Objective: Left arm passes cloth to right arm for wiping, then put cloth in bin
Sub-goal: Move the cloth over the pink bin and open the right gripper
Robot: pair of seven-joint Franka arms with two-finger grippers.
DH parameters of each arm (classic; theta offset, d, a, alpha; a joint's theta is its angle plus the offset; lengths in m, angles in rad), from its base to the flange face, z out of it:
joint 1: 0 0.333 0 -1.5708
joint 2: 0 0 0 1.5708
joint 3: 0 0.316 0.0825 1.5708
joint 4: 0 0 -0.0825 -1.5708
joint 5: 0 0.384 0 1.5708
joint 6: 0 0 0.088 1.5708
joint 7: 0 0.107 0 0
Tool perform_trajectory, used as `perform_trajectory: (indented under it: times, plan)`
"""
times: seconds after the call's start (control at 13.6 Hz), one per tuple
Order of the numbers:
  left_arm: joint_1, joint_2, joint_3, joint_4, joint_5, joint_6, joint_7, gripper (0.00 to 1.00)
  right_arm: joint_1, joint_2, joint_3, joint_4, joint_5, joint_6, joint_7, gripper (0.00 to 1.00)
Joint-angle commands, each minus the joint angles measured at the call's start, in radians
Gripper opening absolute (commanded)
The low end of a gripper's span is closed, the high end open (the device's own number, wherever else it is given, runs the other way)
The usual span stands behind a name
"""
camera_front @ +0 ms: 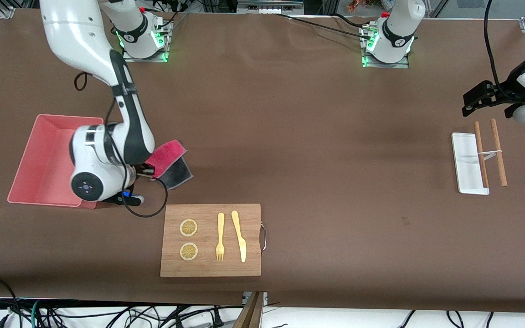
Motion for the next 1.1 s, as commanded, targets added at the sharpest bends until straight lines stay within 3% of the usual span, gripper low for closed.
perform_trajectory:
  times: [0.0,0.29,0.59,1.03]
  plan:
    - [0.002,0.007,-0.001,0.024,0.01,-0.019,0.02,1.0,0.001,-0.153,-0.051,-0.023,-0.041,-0.105,-0.047,0.0]
    - [0.002,0.005,-0.001,0.024,0.01,-0.02,0.02,1.0,0.001,-0.213,-0.204,0.031,-0.09,-0.275,-0.228,0.0]
    - [0.002,0.005,-0.004,0.026,0.01,-0.021,0.02,1.0,-0.019,-0.2,-0.361,0.04,-0.163,-0.283,-0.504,0.0]
    - [0.001,0.002,-0.016,0.033,0.01,-0.05,0.02,1.0,-0.178,-0.083,-0.36,0.019,-0.161,-0.126,-0.692,0.0]
